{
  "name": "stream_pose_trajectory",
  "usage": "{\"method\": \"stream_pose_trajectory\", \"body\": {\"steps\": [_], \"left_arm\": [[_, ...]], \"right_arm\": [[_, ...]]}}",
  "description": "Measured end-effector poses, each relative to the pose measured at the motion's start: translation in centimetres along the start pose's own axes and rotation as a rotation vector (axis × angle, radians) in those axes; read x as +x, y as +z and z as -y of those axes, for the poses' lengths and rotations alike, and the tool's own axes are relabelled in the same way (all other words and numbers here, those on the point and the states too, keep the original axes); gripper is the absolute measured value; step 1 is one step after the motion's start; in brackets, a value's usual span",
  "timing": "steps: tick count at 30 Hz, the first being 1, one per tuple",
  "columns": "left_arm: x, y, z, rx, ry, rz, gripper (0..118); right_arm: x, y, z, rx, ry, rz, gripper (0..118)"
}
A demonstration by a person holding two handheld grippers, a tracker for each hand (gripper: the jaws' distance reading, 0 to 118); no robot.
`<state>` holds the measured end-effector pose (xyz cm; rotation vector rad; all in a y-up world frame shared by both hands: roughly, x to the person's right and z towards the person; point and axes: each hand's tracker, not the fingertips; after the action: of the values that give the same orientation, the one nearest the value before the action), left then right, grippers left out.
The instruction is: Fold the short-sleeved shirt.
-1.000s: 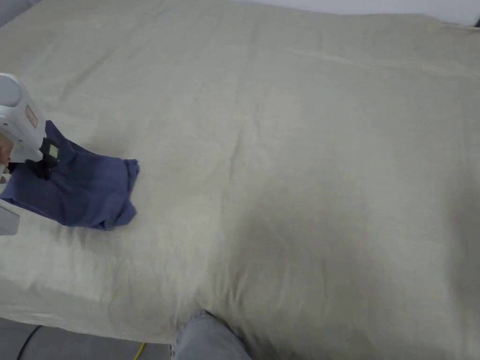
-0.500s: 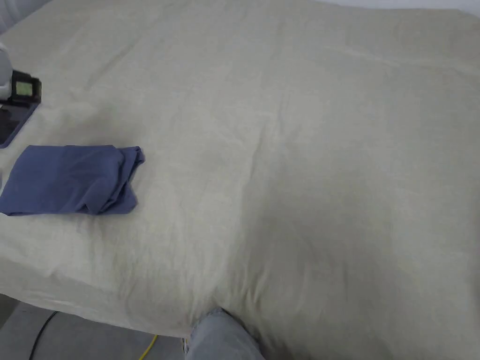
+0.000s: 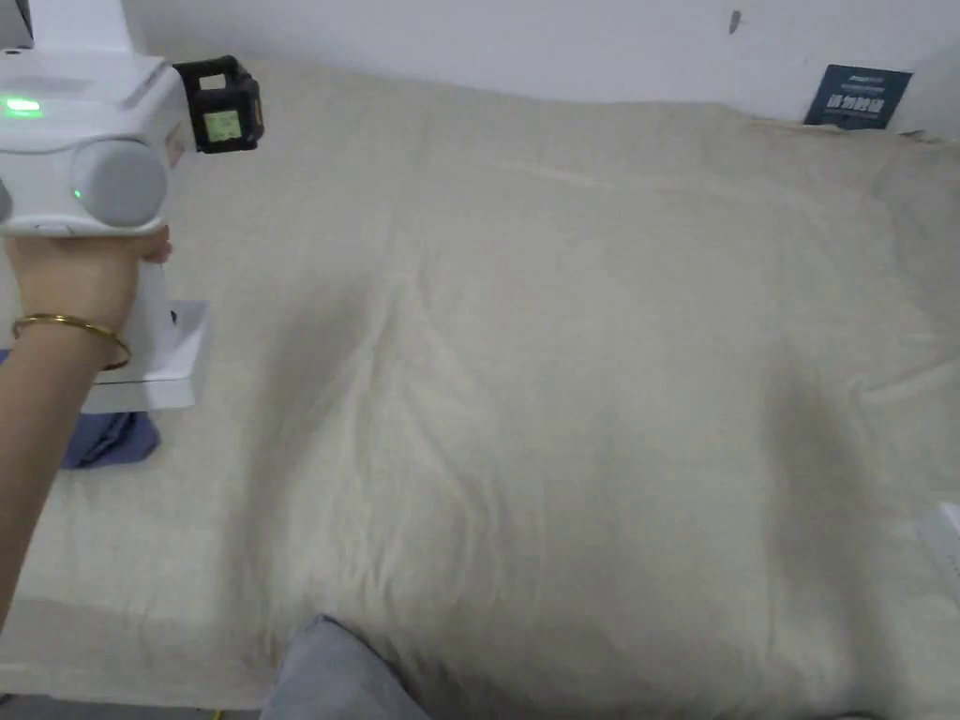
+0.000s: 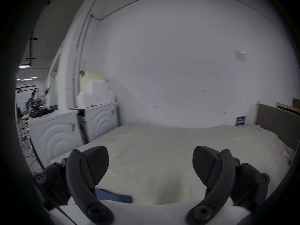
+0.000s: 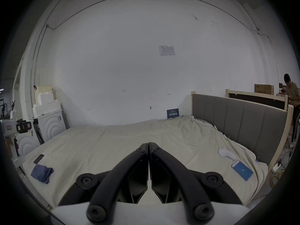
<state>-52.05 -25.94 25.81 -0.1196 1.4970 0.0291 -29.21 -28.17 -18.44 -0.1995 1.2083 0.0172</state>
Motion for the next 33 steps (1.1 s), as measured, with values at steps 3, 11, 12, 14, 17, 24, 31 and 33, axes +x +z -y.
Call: {"method": "stream_pose_trajectory", "body": {"steps": [3, 11, 12, 14, 17, 24, 31, 33], "left_arm": [[4.2, 2.1, 0.7, 0.005, 0.021, 0.092, 80], [11.3, 5.5, 3.9, 0.016, -0.009, 0.227, 38], [11.8, 6.0, 4.2, 0.015, -0.001, 0.239, 28], [12.5, 6.9, 5.0, 0.017, 0.006, 0.243, 15], [13.1, 7.9, 6.3, 0.026, 0.001, 0.238, 2], [13.0, 9.2, 8.5, 0.005, 0.039, 0.228, 0], [13.0, 9.9, 10.0, -0.020, 0.018, 0.231, 0], [13.2, 10.1, 10.4, -0.028, 0.009, 0.233, 0]], "right_arm": [[0.4, 0.3, 0.3, 0.003, 0.020, -0.011, 0], [0.0, 1.1, 1.2, 0.003, 0.055, -0.016, 0], [-0.2, 1.1, 1.5, 0.003, 0.065, -0.015, 0], [-0.3, 1.1, 2.0, 0.000, 0.068, -0.017, 0], [-0.5, 1.2, 2.8, 0.001, 0.075, -0.014, 0], [-0.9, 1.5, 4.3, -0.008, 0.087, -0.031, 0], [-1.6, 1.9, 5.5, -0.020, 0.089, -0.045, 0], [-1.7, 1.9, 5.9, -0.029, 0.089, -0.049, 0]]}}
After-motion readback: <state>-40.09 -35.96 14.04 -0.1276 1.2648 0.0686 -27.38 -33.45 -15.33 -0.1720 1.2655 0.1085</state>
